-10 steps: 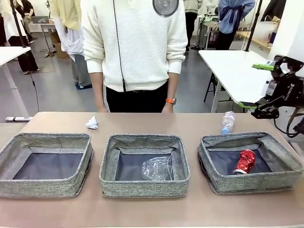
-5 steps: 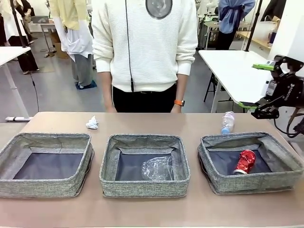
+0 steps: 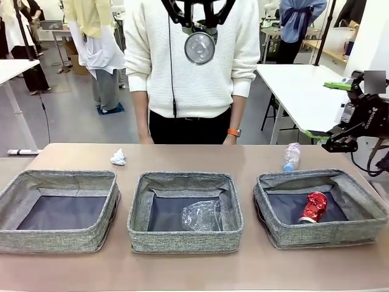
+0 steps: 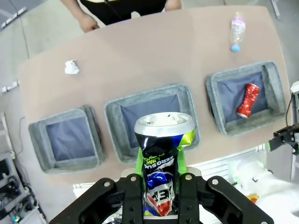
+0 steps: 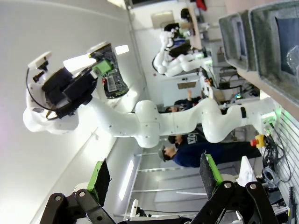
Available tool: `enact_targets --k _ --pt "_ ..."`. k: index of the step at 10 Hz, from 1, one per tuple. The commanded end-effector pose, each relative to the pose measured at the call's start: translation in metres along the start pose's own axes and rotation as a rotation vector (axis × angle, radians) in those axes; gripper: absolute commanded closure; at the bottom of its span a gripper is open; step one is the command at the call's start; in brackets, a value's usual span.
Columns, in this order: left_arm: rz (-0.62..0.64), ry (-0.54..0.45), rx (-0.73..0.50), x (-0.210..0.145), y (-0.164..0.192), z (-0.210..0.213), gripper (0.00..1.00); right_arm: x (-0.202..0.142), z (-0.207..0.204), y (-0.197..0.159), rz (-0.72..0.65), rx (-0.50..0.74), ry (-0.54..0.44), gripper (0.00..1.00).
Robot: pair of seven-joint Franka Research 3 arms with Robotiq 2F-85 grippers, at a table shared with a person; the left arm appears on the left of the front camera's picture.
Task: Sort the waste into the appropriate baskets.
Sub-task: Pick up the waste item pointed out by the person, then place the picked waste into the Fabric basket indicated by the person.
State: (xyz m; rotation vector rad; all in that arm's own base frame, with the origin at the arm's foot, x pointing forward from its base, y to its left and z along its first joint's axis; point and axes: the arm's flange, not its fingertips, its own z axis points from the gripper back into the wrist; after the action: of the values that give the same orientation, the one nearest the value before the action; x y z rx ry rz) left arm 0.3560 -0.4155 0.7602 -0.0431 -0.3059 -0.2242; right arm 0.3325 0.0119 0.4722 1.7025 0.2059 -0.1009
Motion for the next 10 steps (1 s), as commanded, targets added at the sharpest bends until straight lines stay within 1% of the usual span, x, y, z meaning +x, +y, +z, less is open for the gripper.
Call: enact_targets --k 1,10 --pt "-0.001 -0.014 -0.008 -0.0002 -0.0001 0.0051 0.72 -0.0008 -0.0004 0.0039 0.005 0.015 0.000 0.00" --pt "-0.001 -0.014 -0.008 -0.0002 -0.0001 0.0051 0.72 -0.0008 -0.0004 0.0039 0.005 0.015 0.000 0.00"
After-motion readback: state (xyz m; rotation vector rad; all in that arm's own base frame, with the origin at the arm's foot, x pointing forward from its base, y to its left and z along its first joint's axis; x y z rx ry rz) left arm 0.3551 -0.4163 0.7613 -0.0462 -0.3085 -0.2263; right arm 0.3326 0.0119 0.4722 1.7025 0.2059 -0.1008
